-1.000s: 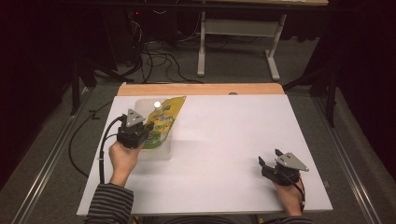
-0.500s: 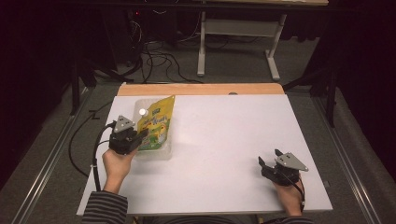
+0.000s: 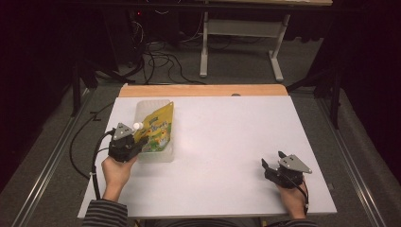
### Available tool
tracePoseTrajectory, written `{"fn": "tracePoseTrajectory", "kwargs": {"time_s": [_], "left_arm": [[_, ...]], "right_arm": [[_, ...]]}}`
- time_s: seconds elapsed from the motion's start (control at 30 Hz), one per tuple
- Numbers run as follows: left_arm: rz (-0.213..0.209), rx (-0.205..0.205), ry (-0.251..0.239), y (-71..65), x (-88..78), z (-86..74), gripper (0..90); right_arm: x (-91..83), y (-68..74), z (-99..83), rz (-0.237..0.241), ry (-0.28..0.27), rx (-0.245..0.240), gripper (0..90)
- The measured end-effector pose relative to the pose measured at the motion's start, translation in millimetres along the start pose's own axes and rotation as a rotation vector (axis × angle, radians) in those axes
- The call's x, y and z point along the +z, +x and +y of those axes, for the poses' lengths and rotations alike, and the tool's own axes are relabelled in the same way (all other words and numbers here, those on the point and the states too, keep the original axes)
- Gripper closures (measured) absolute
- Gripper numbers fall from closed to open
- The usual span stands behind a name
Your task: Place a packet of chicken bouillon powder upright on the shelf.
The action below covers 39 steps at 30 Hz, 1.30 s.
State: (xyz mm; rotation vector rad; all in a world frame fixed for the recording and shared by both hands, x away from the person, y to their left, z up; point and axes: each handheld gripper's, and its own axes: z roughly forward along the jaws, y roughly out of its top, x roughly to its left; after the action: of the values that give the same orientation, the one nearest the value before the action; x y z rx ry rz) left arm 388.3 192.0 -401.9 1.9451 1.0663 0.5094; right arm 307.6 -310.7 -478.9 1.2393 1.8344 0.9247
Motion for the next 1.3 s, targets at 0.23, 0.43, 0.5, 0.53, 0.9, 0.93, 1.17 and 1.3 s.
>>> {"fn": "tracePoseTrajectory", "kwargs": {"time_s": [0.23,0.43,0.5,0.53,0.9,0.93,1.17,1.3], "left_arm": [[-0.009,-0.040,-0.034,2.4,-4.2,-5.7,74.4],[0.011,-0.053,-0.060,2.5,-11.6,-10.2,64.6],[0.022,-0.061,-0.063,2.5,-13.5,-11.1,60.9],[0.027,-0.060,-0.060,2.3,-14.7,-11.3,58.7],[0.043,-0.069,-0.098,-4.2,-28.6,-19.5,50.5],[0.045,-0.069,-0.102,-4.9,-30.1,-20.2,50.3],[0.053,-0.072,-0.121,-8.7,-40.1,-28.7,49.0],[0.042,-0.089,-0.132,-9.8,-44.3,-32.7,48.3]], "right_arm": [[0.0,0.0,0.0,0.000,0.000,0.000,30.7],[0.1,-0.1,0.1,0.001,0.002,-0.003,30.7],[0.2,0.0,0.1,0.001,0.002,-0.002,30.7],[0.2,0.0,0.2,0.001,0.002,-0.002,30.7],[0.4,0.1,0.2,0.002,0.004,-0.004,30.7],[0.6,0.0,0.2,0.003,0.004,-0.004,30.7],[0.6,0.3,0.2,0.003,0.005,-0.003,30.8],[0.4,0.5,0.4,0.000,0.010,-0.004,30.8]]}}
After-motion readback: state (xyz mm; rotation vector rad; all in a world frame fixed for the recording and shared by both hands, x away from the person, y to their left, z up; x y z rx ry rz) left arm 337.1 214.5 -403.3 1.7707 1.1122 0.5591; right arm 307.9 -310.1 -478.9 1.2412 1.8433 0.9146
